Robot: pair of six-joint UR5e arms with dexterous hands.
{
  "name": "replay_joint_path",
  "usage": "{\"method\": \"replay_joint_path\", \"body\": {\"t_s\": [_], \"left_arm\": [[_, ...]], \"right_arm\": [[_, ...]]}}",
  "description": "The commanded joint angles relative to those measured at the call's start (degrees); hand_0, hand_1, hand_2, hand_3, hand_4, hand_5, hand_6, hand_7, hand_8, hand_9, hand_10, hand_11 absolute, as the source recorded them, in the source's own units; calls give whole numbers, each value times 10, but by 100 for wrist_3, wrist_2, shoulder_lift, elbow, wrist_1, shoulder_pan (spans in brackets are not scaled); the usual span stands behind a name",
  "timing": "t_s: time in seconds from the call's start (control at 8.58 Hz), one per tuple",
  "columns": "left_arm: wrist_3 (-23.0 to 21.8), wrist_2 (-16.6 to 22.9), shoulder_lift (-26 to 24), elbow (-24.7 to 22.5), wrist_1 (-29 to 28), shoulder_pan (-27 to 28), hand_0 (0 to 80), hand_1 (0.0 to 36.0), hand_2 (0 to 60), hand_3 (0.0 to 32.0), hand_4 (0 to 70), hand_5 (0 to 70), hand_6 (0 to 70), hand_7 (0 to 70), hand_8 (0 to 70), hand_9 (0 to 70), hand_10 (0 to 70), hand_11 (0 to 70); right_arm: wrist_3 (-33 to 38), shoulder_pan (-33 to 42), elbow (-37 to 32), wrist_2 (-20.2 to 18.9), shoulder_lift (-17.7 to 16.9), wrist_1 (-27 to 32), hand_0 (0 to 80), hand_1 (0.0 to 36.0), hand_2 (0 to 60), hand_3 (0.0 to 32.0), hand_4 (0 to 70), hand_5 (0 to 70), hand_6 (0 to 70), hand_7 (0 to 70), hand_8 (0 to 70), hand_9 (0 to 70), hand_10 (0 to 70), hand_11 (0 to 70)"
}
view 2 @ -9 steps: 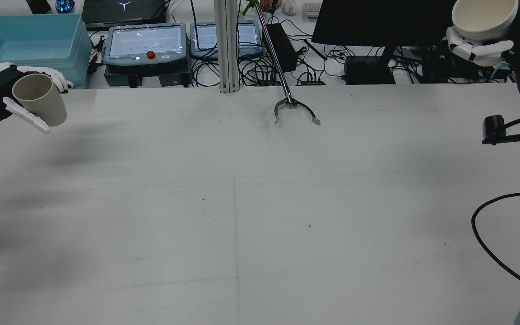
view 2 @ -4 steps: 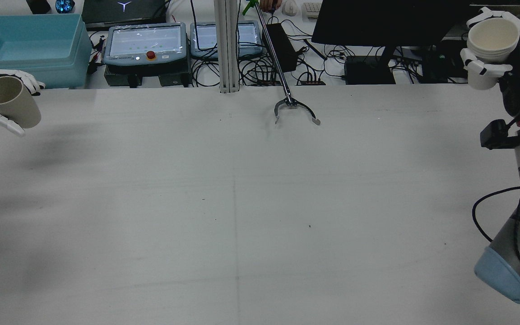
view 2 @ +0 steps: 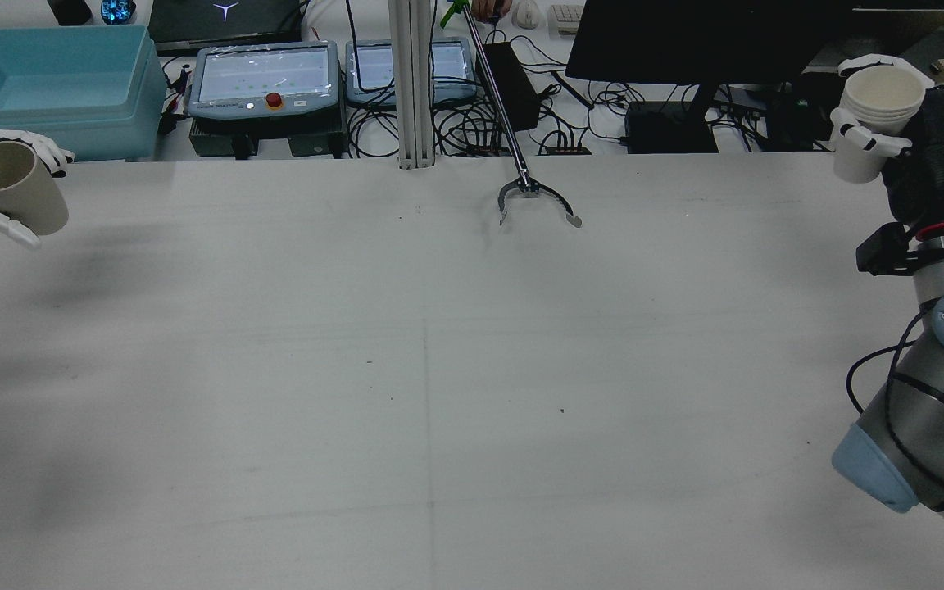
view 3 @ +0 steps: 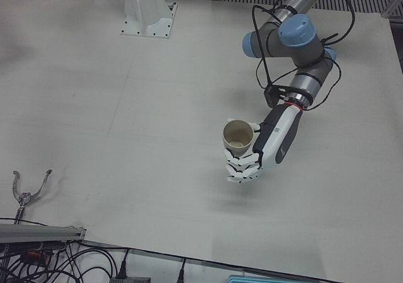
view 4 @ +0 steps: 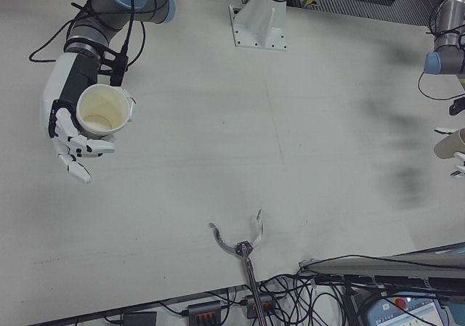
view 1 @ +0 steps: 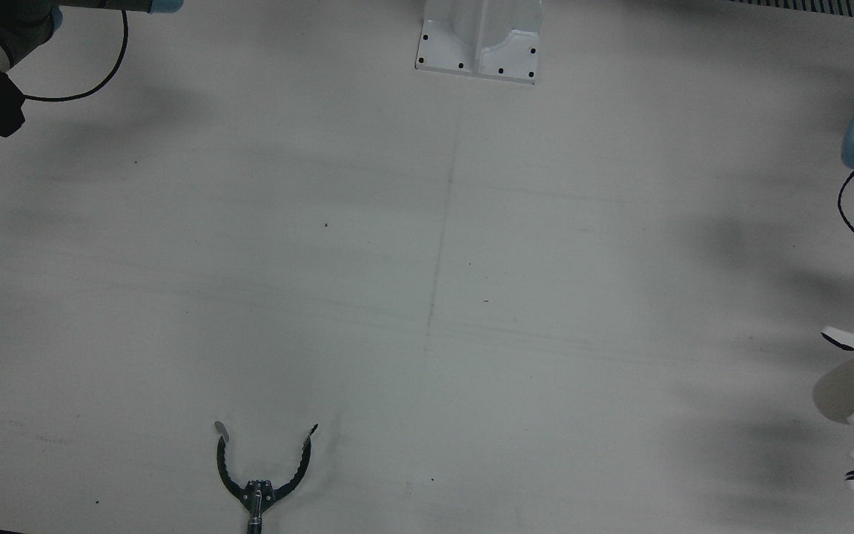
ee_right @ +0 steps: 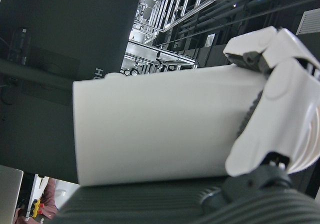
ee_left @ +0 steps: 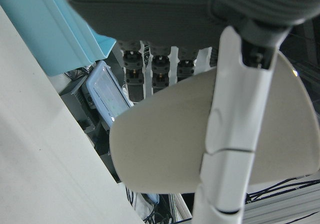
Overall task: Pour water
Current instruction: 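Withdraw both hands holding their cups back toward the table edges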
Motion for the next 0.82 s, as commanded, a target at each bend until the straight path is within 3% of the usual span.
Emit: {"method": "replay_joint_path", "body": {"t_s": [0.0,0.23,0.47,0.7], "left_arm": [[-98,-25,247,-42,25,-3,786,220,0,0,489,494,226,472,191,290,168,262],[-126,-218,537,106,-211,6,736,215,0,0,470,488,220,464,187,285,165,257],[-126,-236,653,789,-808,6,736,214,0,0,471,492,221,467,185,282,164,256],[-82,-699,871,1231,-1404,32,685,202,0,0,460,486,209,448,179,276,163,253]], "right_arm": [[315,-94,-588,-49,-142,361,458,311,600,0,132,315,626,521,339,319,670,700],[333,-235,-1273,-76,-100,1152,461,313,600,0,149,324,618,518,319,291,635,700],[324,-245,-1284,-102,-117,1155,462,311,600,0,175,333,624,530,318,294,631,700],[316,-280,-1293,-102,-100,1146,464,309,600,0,175,338,619,534,313,290,624,700]]}}
